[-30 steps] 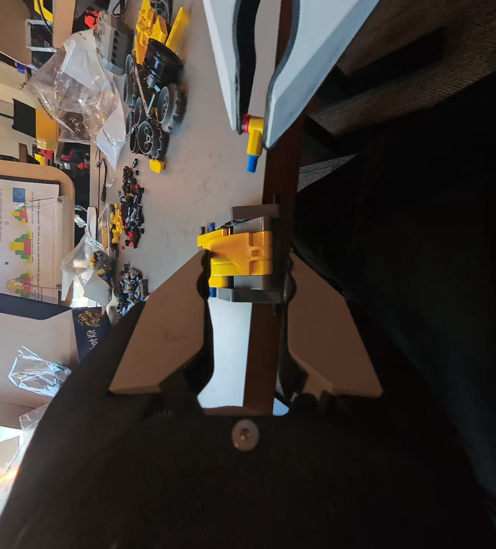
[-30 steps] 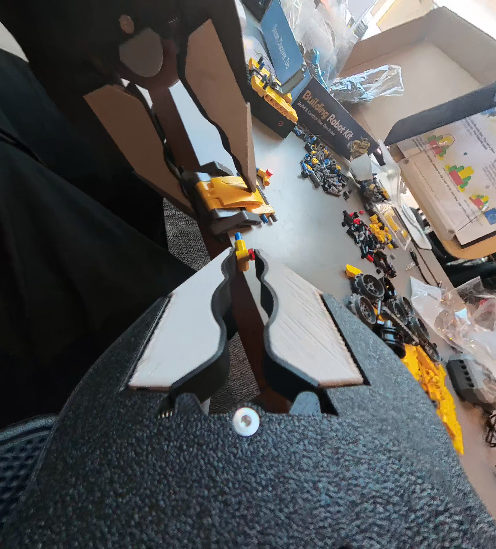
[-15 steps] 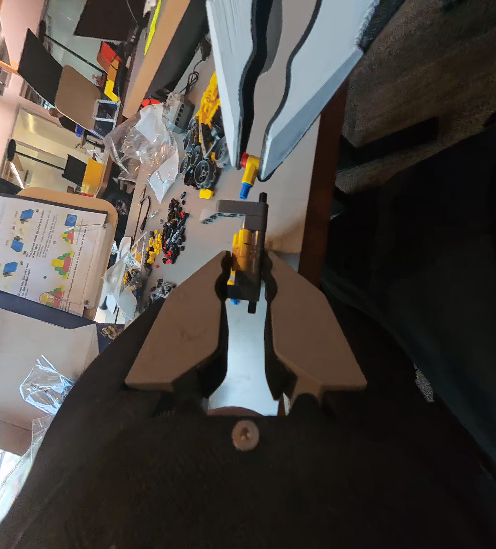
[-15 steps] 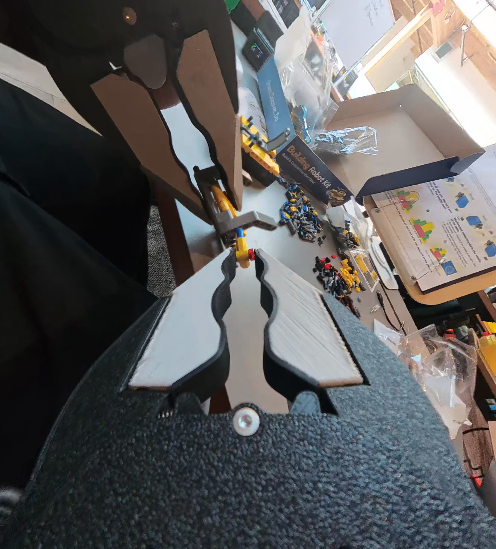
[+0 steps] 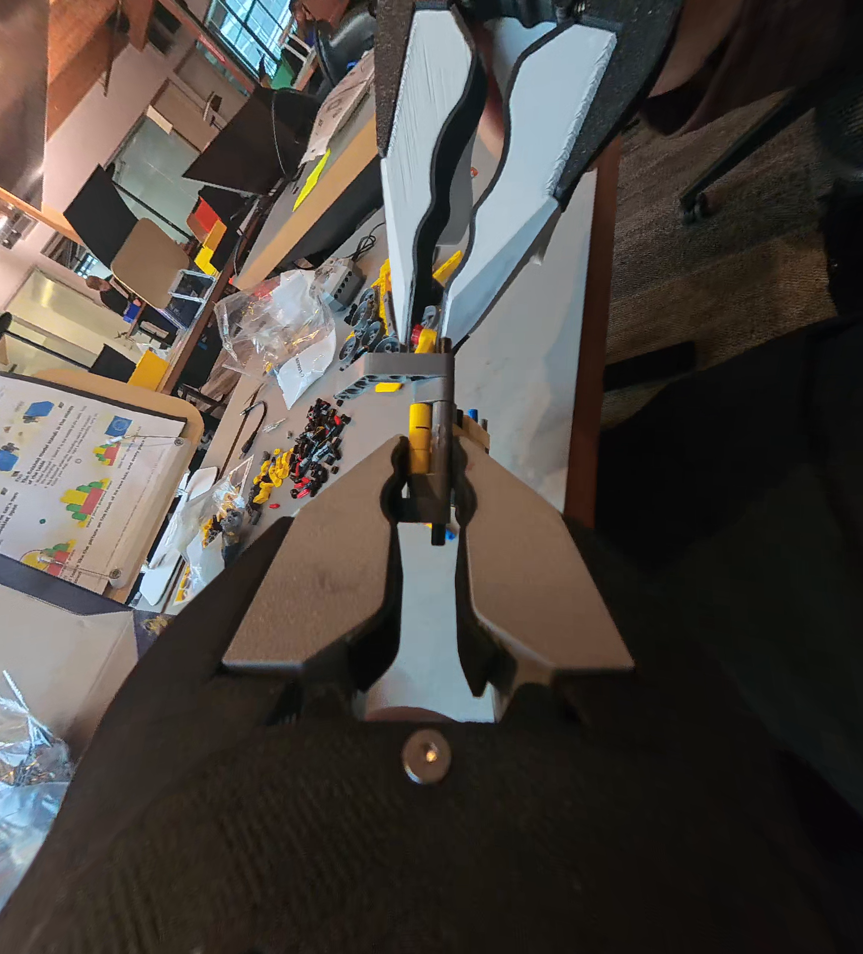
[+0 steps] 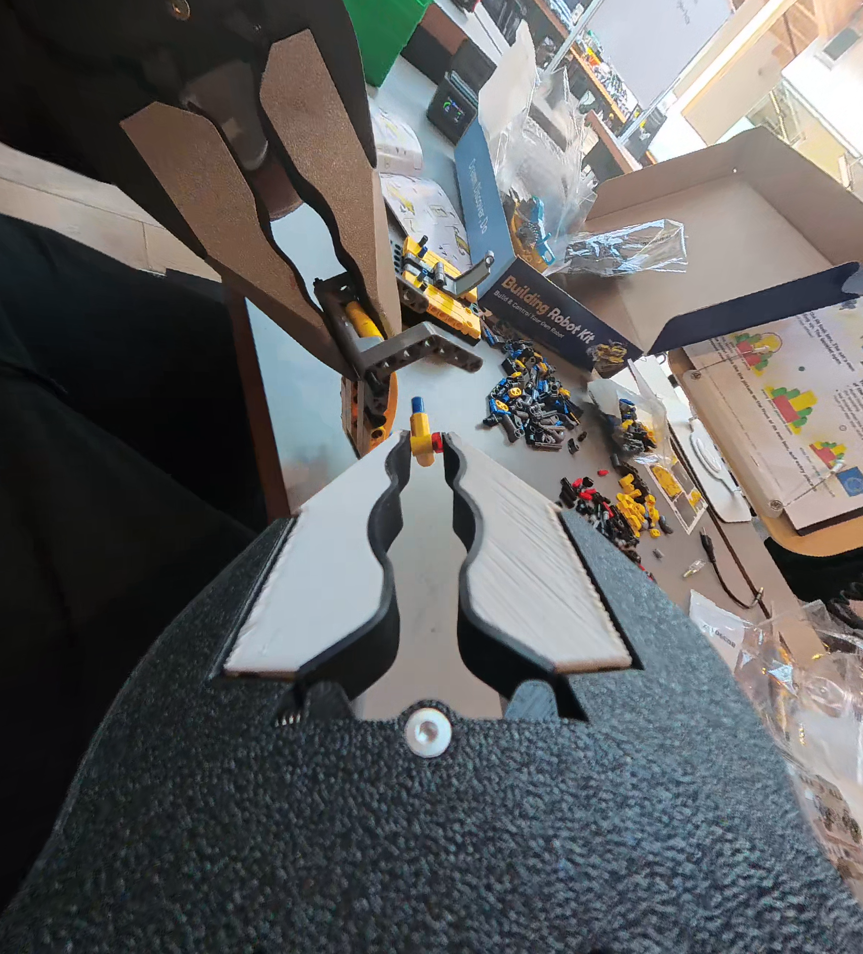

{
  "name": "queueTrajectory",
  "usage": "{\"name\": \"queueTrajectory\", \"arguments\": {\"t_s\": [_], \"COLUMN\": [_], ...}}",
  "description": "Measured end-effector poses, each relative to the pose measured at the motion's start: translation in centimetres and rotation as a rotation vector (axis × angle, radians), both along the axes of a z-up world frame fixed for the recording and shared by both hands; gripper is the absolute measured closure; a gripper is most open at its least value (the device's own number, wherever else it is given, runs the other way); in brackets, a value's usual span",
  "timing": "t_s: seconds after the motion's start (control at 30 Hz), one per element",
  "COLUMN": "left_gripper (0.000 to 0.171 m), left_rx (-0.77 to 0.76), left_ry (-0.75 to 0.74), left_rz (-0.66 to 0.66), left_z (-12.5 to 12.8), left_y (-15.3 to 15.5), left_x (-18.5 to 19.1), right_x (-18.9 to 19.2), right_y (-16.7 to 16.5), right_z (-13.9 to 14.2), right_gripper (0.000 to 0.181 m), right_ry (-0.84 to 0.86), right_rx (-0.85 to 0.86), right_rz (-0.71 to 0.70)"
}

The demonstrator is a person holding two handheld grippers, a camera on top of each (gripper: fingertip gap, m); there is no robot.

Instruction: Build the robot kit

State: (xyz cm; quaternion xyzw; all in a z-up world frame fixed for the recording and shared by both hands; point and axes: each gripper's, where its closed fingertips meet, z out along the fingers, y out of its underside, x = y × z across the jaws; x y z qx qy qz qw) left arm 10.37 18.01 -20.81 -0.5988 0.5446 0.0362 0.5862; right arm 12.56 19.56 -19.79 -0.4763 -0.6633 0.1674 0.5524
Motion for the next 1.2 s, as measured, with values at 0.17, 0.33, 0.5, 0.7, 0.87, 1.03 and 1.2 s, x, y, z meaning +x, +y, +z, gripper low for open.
{"name": "queueTrajectory", "arguments": {"t_s": [0.17,0.33,0.5,0.7,0.87,1.03,1.2], "left_gripper": [0.160,0.160,0.160,0.160,0.160,0.160,0.160], "left_rx": [-0.013,-0.063,-0.057,-0.049,-0.040,-0.046,-0.046], "left_ry": [-0.045,-0.093,-0.090,-0.089,-0.098,-0.111,-0.117], "left_rz": [-0.020,-0.034,-0.025,-0.026,-0.022,-0.020,-0.022], "left_z": [1.0,1.7,1.7,1.8,1.9,2.1,2.1], "left_y": [0.3,0.5,0.6,0.5,0.6,0.7,0.7], "left_x": [-0.3,-0.3,-0.5,-0.3,-0.3,-0.5,-0.5], "right_x": [-0.3,-1.5,-1.5,-1.1,-0.5,-0.1,0.1], "right_y": [-0.6,-1.5,-0.9,-0.6,-0.2,0.1,0.2], "right_z": [-1.0,-3.4,-3.3,-3.0,-2.4,-1.6,-1.3], "right_gripper": [0.170,0.170,0.170,0.170,0.170,0.170,0.170], "right_ry": [-0.086,-0.150,-0.132,-0.118,-0.096,-0.058,-0.047], "right_rx": [-0.009,-0.011,-0.021,-0.011,-0.014,-0.030,-0.028], "right_rz": [0.025,0.042,0.030,0.012,0.003,-0.007,-0.012]}}
